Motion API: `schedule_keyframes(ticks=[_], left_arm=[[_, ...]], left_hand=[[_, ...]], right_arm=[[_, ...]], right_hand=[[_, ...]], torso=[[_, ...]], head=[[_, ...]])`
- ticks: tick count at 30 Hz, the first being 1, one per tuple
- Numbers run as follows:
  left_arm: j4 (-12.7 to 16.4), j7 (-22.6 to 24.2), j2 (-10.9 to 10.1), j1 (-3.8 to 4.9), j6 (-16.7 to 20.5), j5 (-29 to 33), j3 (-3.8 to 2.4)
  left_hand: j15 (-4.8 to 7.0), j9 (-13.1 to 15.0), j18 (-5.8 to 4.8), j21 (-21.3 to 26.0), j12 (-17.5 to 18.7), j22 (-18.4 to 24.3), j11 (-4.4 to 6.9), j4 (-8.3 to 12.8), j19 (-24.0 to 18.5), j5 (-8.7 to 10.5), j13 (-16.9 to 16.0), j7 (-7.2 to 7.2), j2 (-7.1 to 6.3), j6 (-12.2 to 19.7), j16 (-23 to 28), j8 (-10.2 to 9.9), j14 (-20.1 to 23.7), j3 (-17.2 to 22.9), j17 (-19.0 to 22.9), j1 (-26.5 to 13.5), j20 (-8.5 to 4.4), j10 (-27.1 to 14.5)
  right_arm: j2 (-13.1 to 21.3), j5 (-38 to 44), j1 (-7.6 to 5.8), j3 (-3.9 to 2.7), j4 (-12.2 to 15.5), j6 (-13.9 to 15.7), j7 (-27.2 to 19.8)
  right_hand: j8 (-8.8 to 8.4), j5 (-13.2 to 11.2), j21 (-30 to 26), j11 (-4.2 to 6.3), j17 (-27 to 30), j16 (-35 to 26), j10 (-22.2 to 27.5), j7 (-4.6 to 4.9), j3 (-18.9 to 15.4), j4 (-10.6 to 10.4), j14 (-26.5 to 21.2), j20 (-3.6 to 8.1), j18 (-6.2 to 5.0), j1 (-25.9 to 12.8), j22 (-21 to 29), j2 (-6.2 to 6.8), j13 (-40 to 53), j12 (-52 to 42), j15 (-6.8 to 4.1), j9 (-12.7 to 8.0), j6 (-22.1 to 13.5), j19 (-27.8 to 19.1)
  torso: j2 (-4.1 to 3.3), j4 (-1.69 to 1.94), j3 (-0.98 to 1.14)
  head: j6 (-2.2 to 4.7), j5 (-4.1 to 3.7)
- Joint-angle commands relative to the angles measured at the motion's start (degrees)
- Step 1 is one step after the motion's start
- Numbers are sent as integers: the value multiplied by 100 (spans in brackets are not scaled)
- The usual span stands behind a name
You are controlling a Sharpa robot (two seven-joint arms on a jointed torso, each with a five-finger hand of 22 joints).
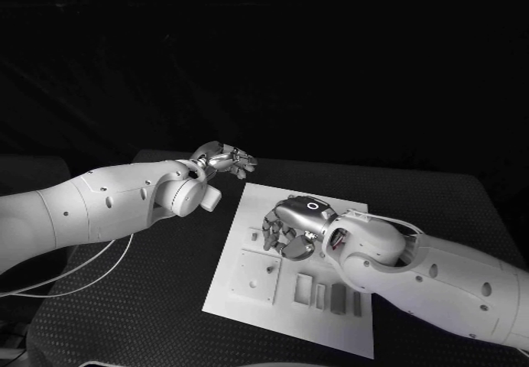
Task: Assemble the parts on the task board
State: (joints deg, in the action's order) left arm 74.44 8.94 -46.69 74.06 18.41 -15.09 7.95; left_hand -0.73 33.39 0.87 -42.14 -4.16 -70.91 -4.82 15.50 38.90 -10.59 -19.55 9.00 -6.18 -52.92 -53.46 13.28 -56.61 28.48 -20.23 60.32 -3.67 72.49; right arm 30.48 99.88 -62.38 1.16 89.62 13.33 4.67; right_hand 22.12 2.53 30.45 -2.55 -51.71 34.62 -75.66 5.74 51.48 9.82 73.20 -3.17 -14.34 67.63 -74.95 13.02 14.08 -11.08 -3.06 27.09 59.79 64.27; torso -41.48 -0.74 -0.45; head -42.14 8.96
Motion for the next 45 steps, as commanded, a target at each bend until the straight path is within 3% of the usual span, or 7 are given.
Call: schedule_keyframes(ticks=[1, 7, 12, 19, 27, 45], left_arm=[[-4, 52, 19, 7, -62, 21, -4], [2, 50, 40, 7, -74, 21, -4], [14, 46, 43, 7, -81, 21, -4], [6, 39, 61, 7, -88, 21, -4], [14, 41, 74, 7, -97, 21, -4], [20, 39, 65, 7, -97, 21, -4]], left_hand=[[9, -8, -69, 39, -5, -8, -10, 21, 51, -19, -8, 11, 5, 49, 24, 31, -29, -24, -11, 38, -131, -35], [9, -8, -70, 41, -5, -9, -10, 21, 51, -19, -8, 11, 5, 49, 25, 32, -29, -24, -13, 38, -131, -35], [9, -8, -70, 42, -5, -10, -10, 21, 52, -19, -9, 10, 5, 49, 27, 33, -29, -25, -15, 39, -131, -35], [8, -8, -70, 44, -6, -11, -10, 21, 52, -19, -9, 10, 5, 49, 29, 34, -29, -25, -17, 39, -131, -34], [8, -8, -71, 46, -6, -12, -10, 20, 52, -19, -9, 11, 5, 50, 31, 35, -29, -25, -20, 39, -130, -35], [8, -8, -71, 51, -7, -15, -10, 17, 53, -19, -10, 11, 7, 51, 36, 36, -29, -26, -26, 38, -130, -35]], right_arm=[[-180, 378, 102, 34, -81, 39, -79], [-444, 581, 227, 211, -272, 19, -99], [-545, 642, 291, 307, -387, 6, -111], [-676, 651, 306, 497, -501, -26, -123], [-776, 658, 330, 587, -609, -51, -135], [-755, 668, 357, 616, -656, -183, -147]], right_hand=[[9, 24, 20, -6, -1, 30, -39, -6, 37, -11, 25, 12, -66, -21, -114, -59, 10, -28, -13, 113, 33, 44], [9, 24, 22, -6, -1, 30, -38, -6, 42, -4, 26, 15, -66, -19, -114, -59, 14, -27, -14, 117, 33, 44], [8, 24, 24, -6, -1, 29, -37, -6, 47, 1, 27, 17, -66, -18, -113, -61, 17, -26, -14, 119, 31, 45], [8, 24, 26, -6, -1, 29, -36, -5, 51, 5, 28, 18, -66, -21, -113, -63, 21, -26, -14, 122, 30, 45], [7, 24, 29, -6, -2, 28, -36, -5, 55, 10, 30, 18, -66, -27, -112, -68, 27, -25, -14, 127, 28, 46], [6, 24, 36, -6, -2, 27, -34, -3, 59, 30, 34, 21, -66, -42, -112, -80, 40, -23, -15, 137, 24, 48]], torso=[[-9, 10, -1], [-8, 8, -5], [-10, 1, 0], [-11, -6, 7], [-9, 7, 6], [-7, 0, 3]], head=[[-9, 45], [-35, 86], [-76, 132], [-122, 172], [-148, 169], [-197, 197]])
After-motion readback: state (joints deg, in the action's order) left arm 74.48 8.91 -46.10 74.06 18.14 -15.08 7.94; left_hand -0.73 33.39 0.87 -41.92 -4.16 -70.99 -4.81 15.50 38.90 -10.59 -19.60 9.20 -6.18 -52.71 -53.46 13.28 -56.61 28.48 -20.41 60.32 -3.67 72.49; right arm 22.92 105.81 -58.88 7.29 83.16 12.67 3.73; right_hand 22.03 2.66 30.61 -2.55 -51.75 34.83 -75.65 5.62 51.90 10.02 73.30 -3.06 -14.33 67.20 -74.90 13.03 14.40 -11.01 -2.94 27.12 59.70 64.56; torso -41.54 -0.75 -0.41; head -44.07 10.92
